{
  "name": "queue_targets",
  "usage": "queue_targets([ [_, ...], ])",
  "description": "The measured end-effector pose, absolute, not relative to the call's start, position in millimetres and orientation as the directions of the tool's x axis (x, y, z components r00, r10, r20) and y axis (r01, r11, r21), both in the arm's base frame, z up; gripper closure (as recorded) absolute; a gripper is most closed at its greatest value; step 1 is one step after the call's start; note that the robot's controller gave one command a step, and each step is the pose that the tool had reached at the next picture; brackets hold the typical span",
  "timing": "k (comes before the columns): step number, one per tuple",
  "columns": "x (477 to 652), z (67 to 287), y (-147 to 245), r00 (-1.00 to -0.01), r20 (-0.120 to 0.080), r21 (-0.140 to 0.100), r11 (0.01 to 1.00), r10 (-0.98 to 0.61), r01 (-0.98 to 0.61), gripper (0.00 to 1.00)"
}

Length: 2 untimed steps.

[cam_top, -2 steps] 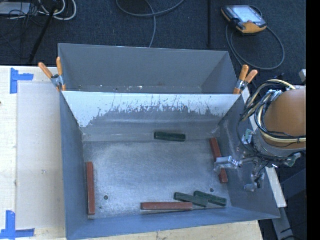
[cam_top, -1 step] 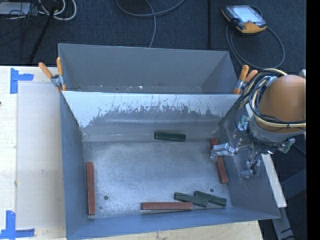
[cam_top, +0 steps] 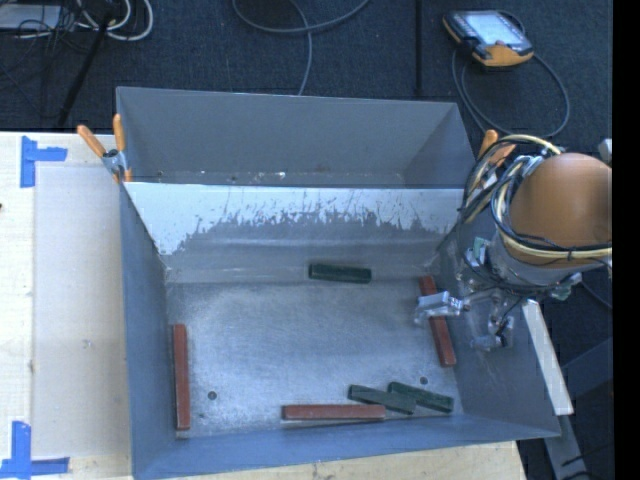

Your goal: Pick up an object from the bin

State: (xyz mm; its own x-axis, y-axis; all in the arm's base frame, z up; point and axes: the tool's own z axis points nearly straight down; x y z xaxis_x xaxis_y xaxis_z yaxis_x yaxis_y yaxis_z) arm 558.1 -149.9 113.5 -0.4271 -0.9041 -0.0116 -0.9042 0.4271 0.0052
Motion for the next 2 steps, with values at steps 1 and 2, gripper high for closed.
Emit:
queue_targets([
  [1,578.5,76.2,-138.2,-0.182,-0.013,0.002,0.182,-0.983,-0.983,0.0],
  [2,576.7,86.1,-141.8,-0.093,-0.005,0.001,0.093,-0.996,-0.996,1.0],
])
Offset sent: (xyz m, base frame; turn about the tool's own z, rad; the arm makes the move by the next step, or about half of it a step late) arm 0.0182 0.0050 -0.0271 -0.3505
